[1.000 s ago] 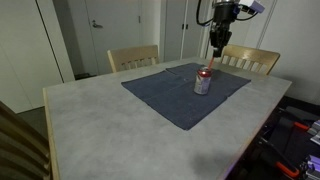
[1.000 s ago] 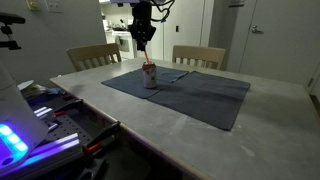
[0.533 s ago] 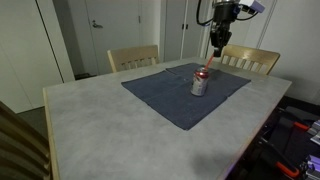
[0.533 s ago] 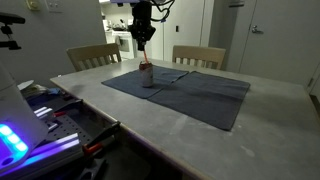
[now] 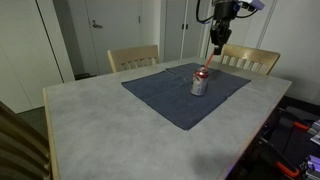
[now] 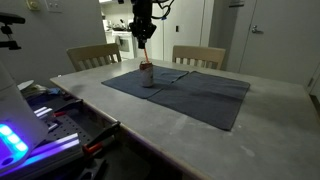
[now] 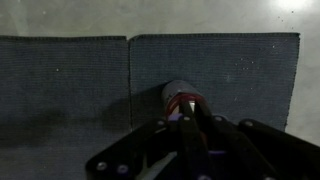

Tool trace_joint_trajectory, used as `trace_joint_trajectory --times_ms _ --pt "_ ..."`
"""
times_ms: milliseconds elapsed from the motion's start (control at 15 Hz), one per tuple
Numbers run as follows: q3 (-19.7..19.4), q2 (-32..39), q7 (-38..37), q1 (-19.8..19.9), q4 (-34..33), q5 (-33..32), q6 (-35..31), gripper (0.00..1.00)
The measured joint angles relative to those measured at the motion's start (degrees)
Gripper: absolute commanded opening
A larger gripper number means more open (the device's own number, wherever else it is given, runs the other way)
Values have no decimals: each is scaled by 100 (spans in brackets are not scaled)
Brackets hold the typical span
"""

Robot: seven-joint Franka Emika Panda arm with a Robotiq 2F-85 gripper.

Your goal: Take the straw out of the soda can and put it on the table

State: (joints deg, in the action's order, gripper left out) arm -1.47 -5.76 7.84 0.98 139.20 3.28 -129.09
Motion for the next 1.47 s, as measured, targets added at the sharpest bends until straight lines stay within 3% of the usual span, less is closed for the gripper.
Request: trace_joint_trajectory --times_ms 667,1467 --pt "20 -169 -35 -9 -440 -481 769 2" --pt "128 -552 -26 -192 -452 -723 846 2"
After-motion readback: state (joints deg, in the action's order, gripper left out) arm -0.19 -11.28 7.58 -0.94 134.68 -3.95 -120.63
